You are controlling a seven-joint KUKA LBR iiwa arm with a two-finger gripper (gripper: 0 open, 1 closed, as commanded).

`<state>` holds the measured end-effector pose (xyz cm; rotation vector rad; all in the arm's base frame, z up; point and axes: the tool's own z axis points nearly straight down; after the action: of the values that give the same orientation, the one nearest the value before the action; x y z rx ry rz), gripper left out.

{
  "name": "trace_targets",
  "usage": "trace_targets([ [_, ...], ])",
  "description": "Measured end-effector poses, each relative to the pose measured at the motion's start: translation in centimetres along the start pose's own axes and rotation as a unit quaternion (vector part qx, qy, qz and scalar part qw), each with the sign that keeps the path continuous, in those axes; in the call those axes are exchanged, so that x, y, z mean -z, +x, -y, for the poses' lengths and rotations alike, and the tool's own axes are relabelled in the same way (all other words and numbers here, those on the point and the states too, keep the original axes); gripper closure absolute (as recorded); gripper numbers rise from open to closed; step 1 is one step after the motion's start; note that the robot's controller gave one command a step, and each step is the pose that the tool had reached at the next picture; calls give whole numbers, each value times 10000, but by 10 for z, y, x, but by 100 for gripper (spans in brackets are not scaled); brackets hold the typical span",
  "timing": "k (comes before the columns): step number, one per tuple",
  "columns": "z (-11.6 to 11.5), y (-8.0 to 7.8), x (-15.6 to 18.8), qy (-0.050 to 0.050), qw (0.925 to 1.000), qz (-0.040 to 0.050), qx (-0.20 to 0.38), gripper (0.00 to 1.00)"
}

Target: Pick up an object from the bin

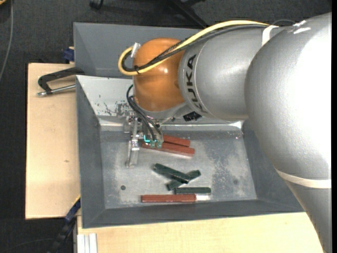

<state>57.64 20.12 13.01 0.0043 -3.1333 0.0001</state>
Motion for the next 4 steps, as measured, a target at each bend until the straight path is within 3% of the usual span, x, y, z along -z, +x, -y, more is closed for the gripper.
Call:
trace_targets([
  [1, 32, -7, -15, -28, 10000, 63, 47, 0],
  [2, 110, -19, -59, -3, 10000, 53, -9, 0],
  [3, 104, -26, 10, -18, 9998, 93, -195, 0],
  [4, 68, -5, -31, -14, 9963, 23, -861, 0],
])
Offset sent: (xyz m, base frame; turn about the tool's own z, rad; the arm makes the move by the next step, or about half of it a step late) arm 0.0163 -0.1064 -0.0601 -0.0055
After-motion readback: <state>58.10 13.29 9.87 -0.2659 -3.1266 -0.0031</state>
